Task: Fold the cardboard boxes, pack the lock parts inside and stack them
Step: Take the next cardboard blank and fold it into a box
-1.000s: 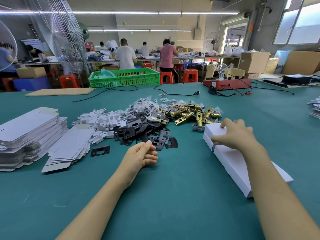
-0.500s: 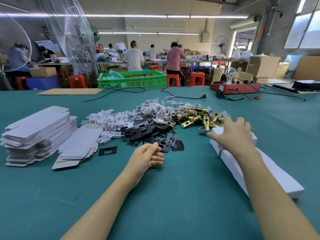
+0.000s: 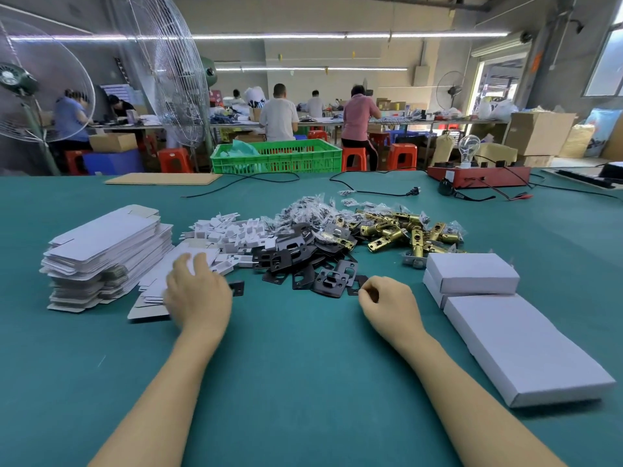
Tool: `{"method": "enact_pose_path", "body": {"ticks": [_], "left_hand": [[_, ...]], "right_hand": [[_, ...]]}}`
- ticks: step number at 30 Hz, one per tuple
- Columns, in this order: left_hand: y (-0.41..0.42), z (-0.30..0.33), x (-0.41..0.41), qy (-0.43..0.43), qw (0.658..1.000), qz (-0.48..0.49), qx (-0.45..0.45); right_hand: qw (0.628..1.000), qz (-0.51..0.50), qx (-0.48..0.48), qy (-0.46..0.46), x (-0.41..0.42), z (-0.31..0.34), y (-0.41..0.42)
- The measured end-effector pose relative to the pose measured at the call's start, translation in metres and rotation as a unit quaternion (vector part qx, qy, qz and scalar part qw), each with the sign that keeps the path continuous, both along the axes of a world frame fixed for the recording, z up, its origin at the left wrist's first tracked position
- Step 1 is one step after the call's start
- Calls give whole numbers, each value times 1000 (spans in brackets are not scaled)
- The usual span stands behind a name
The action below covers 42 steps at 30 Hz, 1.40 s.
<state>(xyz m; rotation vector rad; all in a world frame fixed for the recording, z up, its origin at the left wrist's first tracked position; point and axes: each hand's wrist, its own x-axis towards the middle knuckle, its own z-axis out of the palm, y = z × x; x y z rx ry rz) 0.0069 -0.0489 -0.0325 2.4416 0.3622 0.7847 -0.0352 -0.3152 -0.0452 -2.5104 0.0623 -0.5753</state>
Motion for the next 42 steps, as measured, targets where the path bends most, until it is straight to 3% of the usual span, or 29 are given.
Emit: {"method": "enact_pose_path", "body": {"ticks": [2,5,14,17,20,23,25,26,29,31,34,37,40,42], "left_hand": [[13,-7,3,103,992,19,66],[17,-16,5,229,969,25,90],[14,-11,-6,193,957,69,203],[12,-9,-12,129,977,62,159],[1,0,-22,-44,988,26,145],[-14,9,-31,-250,957,-5,149],[-27,14,-38,-310,942,-58,114],[-34,15,-43,-316,945,-73,53],[-51,17,-54,-267,938,-89,-200],[-59,11,-57,-197,933,-115,-279],[-64,2,-62,-90,889,-204,-399],[-65,-4,-64,28,855,-314,-412],[-68,-9,-61,109,819,-387,-408],[-70,-13,-59,111,813,-390,-417]], "right_hand": [[1000,3,0,4,0,-1,-1],[1000,9,3,7,1,-2,-2],[999,13,38,1,2,-5,-5],[998,9,67,-3,2,-6,-5],[996,3,85,-4,3,-7,-5],[997,4,81,-1,4,-8,-5],[997,9,75,-1,5,-9,-5],[997,12,74,-6,5,-9,-4],[994,30,97,-33,-1,-5,-1],[986,59,153,-26,-5,0,3],[933,103,346,-4,-7,6,11],[832,100,545,13,-3,7,15],[820,86,565,31,-1,6,15],[828,82,555,22,-3,7,15]]}}
